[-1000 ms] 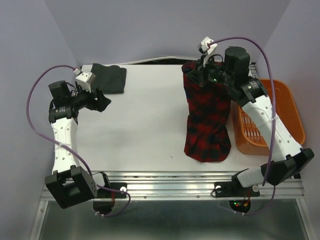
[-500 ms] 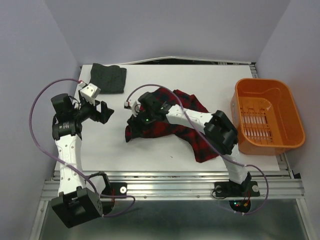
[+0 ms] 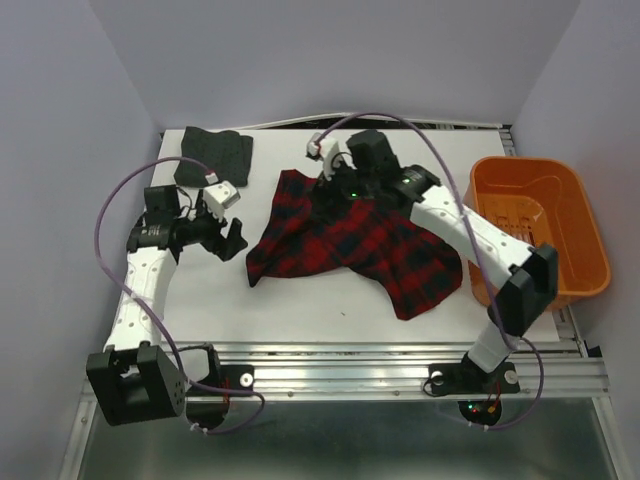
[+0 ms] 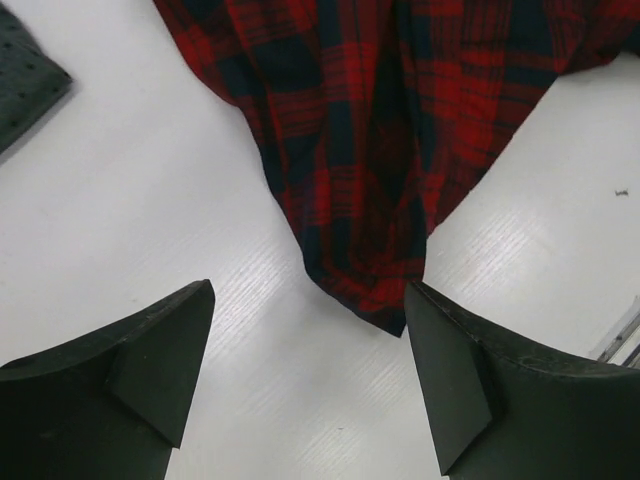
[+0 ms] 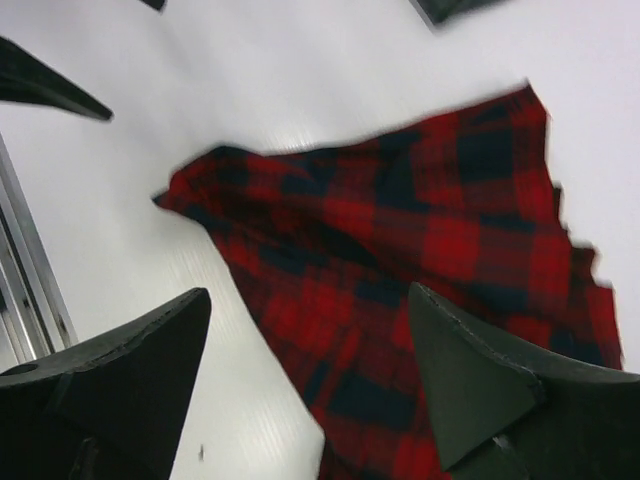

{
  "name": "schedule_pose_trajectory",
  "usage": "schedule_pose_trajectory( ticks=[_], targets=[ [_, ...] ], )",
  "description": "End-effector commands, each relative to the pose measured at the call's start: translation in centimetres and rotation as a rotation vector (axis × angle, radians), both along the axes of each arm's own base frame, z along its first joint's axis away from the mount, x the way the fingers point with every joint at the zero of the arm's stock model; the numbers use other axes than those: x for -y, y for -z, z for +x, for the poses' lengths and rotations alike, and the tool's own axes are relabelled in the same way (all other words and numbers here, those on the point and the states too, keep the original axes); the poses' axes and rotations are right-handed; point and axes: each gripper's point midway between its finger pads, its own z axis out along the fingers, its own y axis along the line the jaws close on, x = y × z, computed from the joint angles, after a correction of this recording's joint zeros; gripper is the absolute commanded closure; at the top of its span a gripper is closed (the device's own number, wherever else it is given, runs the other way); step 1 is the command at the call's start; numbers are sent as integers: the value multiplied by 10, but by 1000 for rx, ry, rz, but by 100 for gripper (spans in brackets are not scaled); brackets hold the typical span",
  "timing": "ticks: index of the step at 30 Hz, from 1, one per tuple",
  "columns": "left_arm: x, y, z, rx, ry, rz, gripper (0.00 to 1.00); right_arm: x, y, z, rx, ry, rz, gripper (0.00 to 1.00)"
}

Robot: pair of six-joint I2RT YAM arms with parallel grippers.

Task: Fold and stack the skirts
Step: Flatten the skirt out

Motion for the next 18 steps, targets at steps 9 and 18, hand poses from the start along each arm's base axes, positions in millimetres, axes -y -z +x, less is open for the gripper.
schedule_pose_trajectory(
  ticks=[9, 18],
  targets=[
    [97, 48, 30, -32, 180, 311, 21, 240, 116, 15, -254, 348, -384, 17],
    [105, 78, 32, -168, 224, 324, 31, 187, 109, 71, -282, 235, -227, 20]
  ],
)
